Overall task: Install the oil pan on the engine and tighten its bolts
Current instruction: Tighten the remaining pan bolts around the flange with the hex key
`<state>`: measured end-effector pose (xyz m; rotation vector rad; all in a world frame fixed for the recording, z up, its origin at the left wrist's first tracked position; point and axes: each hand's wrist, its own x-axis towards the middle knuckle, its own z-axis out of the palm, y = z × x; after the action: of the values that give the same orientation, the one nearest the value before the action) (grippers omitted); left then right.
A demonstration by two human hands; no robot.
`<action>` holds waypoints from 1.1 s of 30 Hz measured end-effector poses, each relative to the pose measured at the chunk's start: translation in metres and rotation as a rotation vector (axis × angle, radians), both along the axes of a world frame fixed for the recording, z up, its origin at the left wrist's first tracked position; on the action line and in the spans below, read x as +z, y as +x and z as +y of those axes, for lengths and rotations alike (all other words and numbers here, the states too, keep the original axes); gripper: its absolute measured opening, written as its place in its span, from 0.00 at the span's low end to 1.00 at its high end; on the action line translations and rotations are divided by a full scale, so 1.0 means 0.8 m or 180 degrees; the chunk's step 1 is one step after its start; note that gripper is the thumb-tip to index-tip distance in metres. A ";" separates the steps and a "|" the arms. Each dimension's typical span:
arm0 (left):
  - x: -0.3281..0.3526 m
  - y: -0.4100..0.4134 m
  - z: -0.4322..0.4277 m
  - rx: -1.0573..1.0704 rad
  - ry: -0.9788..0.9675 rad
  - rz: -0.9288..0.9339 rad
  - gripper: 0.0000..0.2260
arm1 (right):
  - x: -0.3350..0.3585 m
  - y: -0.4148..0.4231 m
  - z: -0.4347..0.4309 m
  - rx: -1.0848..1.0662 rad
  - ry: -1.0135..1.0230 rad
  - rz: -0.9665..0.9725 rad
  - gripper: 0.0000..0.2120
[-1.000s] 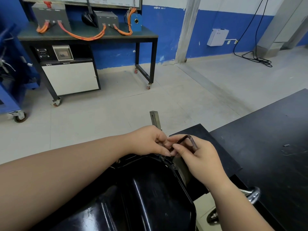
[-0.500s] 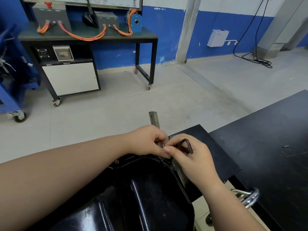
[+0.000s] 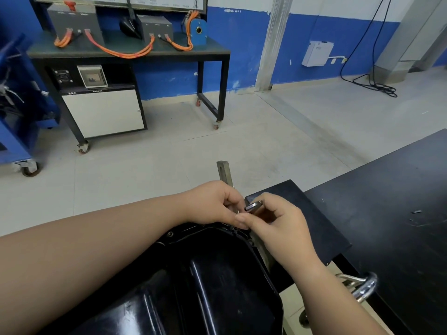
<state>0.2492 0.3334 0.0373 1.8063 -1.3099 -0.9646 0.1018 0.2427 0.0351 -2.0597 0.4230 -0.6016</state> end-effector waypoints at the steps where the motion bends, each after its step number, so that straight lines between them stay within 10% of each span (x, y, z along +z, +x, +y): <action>1: -0.002 0.002 0.001 0.0022 -0.0005 0.0030 0.13 | 0.002 -0.002 0.001 0.0096 0.0055 0.0004 0.07; 5: -0.002 0.004 0.002 0.0034 0.0054 0.0210 0.04 | 0.005 -0.009 -0.005 0.0240 0.0019 -0.0053 0.19; 33: -0.001 -0.002 0.001 0.0097 0.0031 0.0094 0.13 | 0.005 -0.005 0.003 -0.0018 0.0459 -0.0219 0.12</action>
<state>0.2478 0.3341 0.0363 1.8074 -1.2583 -0.9791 0.0974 0.2455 0.0394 -1.8959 0.4198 -0.6255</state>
